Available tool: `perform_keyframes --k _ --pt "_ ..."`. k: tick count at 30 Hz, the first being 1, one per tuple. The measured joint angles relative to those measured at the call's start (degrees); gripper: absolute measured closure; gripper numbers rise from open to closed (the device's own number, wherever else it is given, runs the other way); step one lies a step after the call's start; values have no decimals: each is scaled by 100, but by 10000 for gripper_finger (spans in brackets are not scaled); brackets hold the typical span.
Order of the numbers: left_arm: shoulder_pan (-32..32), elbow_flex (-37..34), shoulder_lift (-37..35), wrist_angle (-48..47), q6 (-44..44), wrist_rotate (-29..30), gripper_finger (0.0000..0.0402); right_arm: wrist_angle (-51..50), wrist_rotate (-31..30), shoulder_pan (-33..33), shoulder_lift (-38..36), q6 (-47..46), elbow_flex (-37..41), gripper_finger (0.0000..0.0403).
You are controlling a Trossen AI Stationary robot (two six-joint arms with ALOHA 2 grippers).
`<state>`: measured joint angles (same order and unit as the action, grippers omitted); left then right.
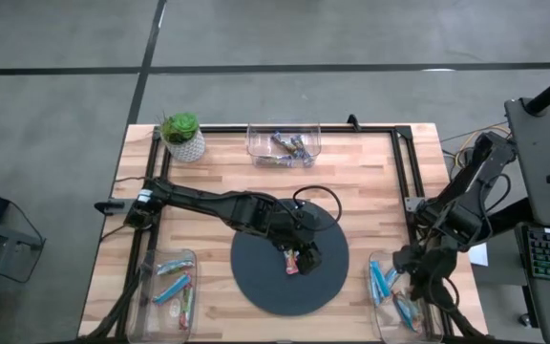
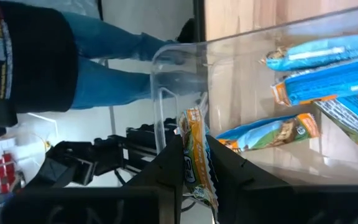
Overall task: Pick and place Granola Bars by type
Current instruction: Put the yellow granola bar into the bottom right transparent bin, then put the red granola bar into the bottom left transparent bin
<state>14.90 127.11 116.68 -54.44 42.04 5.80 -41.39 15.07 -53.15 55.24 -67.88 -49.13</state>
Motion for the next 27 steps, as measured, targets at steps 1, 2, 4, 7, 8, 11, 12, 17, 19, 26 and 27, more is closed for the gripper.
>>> perform_keyframes --k 1,2,4,7,8,11,12,17,19,26,27 --pt "0 0 0 2 0 0 184 0 -4 0 0 -52 24 360" --pt "0 0 0 6 0 0 184 -2 -4 0 0 -96 39 360" --pt "0 0 0 13 5 0 184 0 -7 0 0 -171 62 360" --pt "0 0 0 52 7 0 184 -3 -9 0 38 -195 89 358" --pt "0 0 0 62 7 0 184 -6 -10 0 46 -197 103 354" --pt "0 0 0 87 8 0 184 -5 -22 0 48 -267 198 336" --pt "0 0 0 86 7 0 184 11 -22 0 48 -275 240 327" --pt "0 0 0 88 2 0 184 15 2 0 48 -394 434 275" --pt "0 0 0 86 2 0 184 19 -5 0 48 -363 438 254" --pt "-3 2 0 86 -2 0 184 24 -28 0 39 -111 436 218" --pt "-7 2 0 88 -2 0 184 24 -26 0 33 -80 436 217"
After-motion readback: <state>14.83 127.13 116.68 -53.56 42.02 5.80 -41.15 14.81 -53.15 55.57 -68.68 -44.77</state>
